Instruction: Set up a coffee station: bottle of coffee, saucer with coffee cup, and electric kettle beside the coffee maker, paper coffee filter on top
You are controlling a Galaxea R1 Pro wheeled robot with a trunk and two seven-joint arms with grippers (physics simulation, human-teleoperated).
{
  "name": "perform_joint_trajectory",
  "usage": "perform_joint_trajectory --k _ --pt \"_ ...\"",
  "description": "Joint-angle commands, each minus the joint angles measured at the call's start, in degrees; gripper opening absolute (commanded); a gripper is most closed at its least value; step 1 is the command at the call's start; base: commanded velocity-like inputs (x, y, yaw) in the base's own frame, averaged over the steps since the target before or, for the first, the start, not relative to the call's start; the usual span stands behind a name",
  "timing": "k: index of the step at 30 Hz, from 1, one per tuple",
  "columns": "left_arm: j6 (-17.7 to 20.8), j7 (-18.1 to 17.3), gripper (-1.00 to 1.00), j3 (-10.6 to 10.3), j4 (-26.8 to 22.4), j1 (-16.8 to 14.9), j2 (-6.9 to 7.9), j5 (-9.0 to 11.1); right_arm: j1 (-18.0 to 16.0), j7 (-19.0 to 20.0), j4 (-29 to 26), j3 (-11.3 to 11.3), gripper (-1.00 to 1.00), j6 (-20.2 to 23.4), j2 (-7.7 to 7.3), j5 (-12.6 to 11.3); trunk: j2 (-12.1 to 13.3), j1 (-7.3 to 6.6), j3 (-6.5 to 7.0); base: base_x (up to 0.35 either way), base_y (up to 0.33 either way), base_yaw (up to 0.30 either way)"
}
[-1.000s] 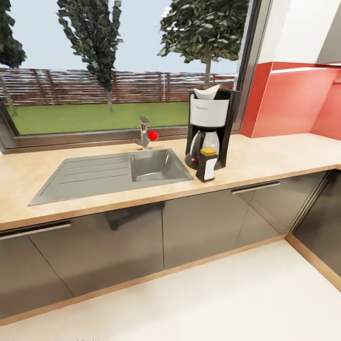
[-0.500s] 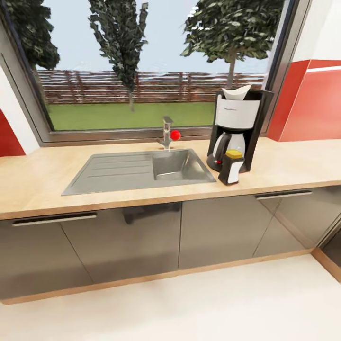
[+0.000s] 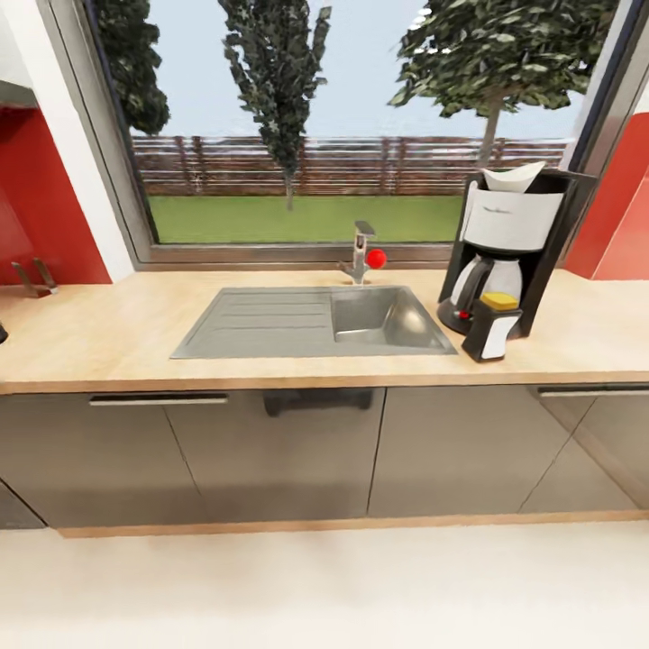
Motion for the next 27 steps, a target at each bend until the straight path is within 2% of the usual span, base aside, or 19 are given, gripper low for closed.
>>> perform_joint_trajectory --k 1,11,27 --pt "-0.59 -0.05 1.0 -0.48 0.04 -0.04 0.01 0.29 -0.08 0.03 0.18 0.27 1.0 -0.43 -0.02 -0.01 -0.03 0.0 -0.05 0.006 0.006 0.24" --pt "-0.59 -0.05 1.0 0.14 0.04 -0.05 0.68 0.28 -0.08 0.05 0.18 0.31 1.0 -0.43 0.0 -0.07 -0.03 0.0 -0.05 0.068 0.083 0.121" --pt "-0.59 0.02 1.0 0.18 0.04 -0.04 0.72 0.33 -0.08 0.02 0.18 0.36 1.0 -0.43 0.1 -0.08 -0.03 0.0 -0.05 0.005 0.006 0.257"
